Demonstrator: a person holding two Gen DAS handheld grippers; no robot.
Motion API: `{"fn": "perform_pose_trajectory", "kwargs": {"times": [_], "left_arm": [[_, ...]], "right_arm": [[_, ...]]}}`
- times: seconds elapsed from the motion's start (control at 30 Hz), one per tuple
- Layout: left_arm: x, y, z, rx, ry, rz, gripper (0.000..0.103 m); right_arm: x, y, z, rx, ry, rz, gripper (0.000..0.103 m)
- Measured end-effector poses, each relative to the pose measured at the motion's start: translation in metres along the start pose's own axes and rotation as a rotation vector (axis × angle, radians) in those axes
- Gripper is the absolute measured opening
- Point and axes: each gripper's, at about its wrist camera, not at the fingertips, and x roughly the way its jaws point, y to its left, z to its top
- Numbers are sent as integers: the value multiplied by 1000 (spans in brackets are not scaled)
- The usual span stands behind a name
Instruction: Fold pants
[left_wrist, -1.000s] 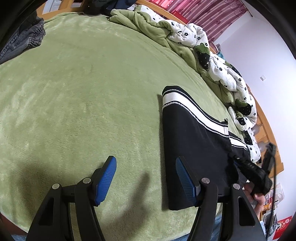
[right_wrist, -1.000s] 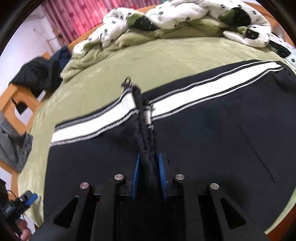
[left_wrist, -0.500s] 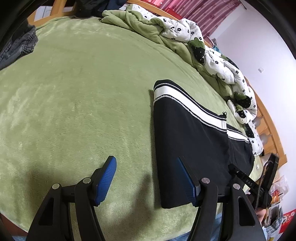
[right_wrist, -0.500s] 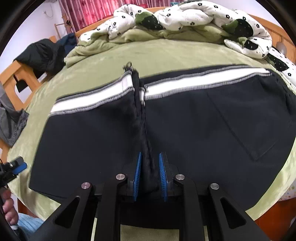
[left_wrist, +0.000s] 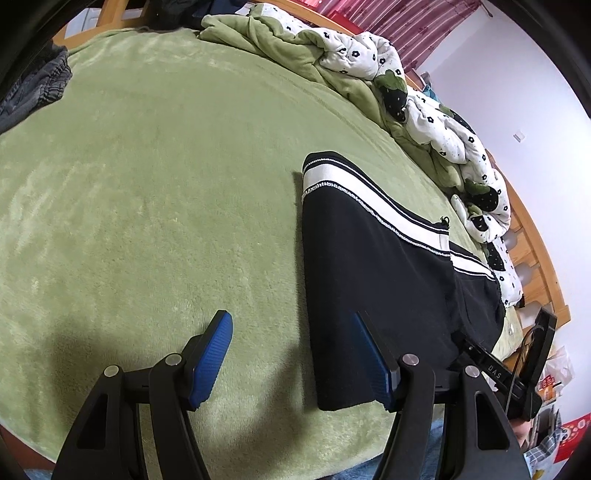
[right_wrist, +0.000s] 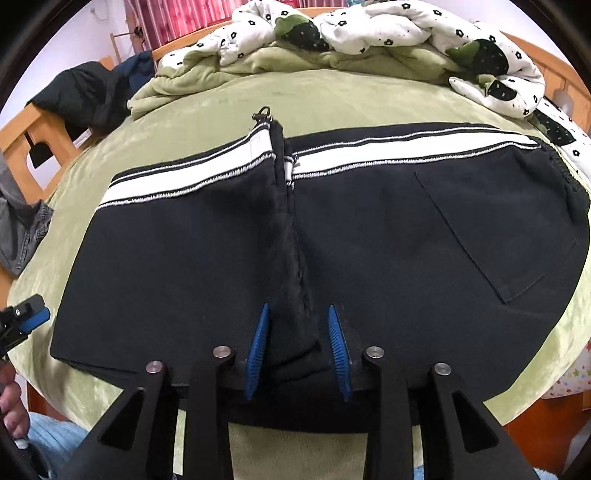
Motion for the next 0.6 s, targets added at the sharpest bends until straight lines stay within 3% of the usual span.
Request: {"fn": "perform_pose_trajectory", "kwargs": {"times": [0.17,0.33,0.47,0.6], "left_arm": [[-4,-1,2,-20,-5,-12,64],[-11,-9,4,1,-27,-20,64],[-15,-6,3,31,-53,20,64],[-10,-5,3,49,-30,32,64]], "right_arm": [[-11,0,-1,29,-35,8,32],[6,5,-5,15,47,-32,36],[-11,11,-6,-8,10,-35,36],[-27,11,-14,-45,-9,-41,37]]}}
